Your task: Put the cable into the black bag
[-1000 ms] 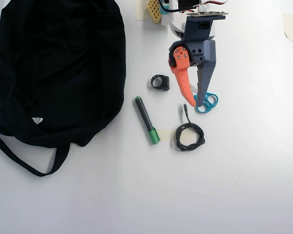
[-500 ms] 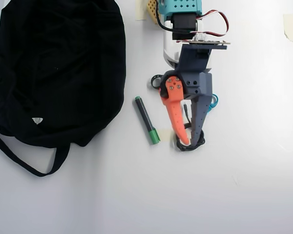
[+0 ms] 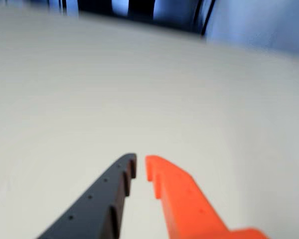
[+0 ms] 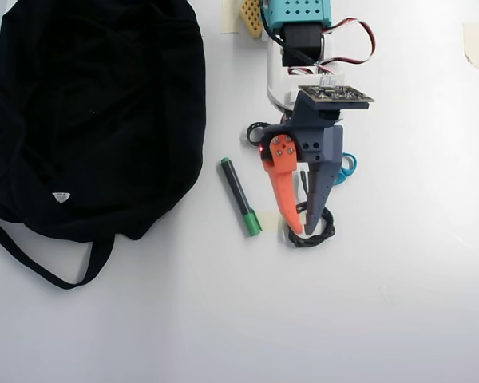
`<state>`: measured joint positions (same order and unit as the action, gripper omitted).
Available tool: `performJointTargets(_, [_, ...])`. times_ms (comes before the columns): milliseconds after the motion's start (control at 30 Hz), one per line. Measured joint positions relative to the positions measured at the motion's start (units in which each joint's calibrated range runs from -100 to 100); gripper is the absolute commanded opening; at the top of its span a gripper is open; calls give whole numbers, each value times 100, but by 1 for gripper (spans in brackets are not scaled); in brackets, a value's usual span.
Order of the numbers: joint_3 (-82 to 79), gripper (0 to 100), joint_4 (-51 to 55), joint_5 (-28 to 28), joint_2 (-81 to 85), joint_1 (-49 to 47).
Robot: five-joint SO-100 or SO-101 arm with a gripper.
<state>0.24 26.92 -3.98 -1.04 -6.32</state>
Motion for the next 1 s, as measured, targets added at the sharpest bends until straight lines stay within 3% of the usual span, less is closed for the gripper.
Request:
performJointTargets(300, [39, 2, 2267, 63, 855, -81])
performJointTargets(733, [47, 2, 5676, 879, 1129, -411])
performJointTargets(1000, [71, 2, 6501, 943, 1129, -411])
